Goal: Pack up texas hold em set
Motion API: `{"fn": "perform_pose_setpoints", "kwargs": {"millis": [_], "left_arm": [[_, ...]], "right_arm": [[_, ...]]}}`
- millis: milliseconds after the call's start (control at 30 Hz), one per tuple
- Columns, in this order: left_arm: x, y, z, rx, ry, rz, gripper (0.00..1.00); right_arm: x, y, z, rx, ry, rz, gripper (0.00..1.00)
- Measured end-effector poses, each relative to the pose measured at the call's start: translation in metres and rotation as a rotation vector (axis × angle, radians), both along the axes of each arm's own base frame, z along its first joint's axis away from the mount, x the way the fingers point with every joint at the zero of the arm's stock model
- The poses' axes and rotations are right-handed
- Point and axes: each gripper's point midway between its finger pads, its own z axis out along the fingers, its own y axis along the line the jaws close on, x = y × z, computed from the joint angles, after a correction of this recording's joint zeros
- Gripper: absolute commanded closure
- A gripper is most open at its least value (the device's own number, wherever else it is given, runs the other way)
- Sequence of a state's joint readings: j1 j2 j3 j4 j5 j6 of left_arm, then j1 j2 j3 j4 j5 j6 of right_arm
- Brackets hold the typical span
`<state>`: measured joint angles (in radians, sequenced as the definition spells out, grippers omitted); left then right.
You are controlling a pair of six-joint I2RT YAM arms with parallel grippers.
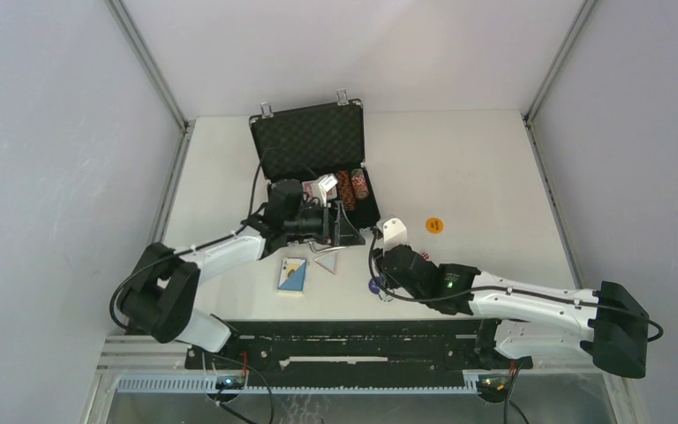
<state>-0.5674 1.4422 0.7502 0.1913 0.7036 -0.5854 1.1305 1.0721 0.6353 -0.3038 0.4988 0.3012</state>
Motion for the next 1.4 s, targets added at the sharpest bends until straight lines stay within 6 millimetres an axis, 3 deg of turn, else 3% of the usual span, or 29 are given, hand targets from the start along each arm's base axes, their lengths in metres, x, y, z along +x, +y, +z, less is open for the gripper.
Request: {"fn": "perform_pose_setpoints", "kwargs": {"millis": [433,700,1000,1167,1400], "left_arm": [[-0.013,-0.012,-0.018,0.003,0.101,-0.079,0.27],[-0.016,-0.016,-0.018,-0.008,0.118,-0.097,0.29],[-0.023,-0.025,-0.020,-0.025,0.135,-0.130,0.40],[-0.025,-0.028,-0.019,-0.036,0.136,-0.143,0.42],[-0.027,-0.030,-0.015,-0.053,0.128,-0.164,0.52]], "right_arm": [[-0.005,0.006,0.002,-0.010,-0.014,0.052,0.64],[-0.008,0.015,-0.002,-0.027,-0.004,0.090,0.64],[-0.005,0.028,0.006,-0.032,-0.014,0.113,0.64],[-0.005,0.031,0.011,-0.025,-0.023,0.120,0.64],[-0.004,0.031,0.012,-0.031,-0.029,0.123,0.64]]}}
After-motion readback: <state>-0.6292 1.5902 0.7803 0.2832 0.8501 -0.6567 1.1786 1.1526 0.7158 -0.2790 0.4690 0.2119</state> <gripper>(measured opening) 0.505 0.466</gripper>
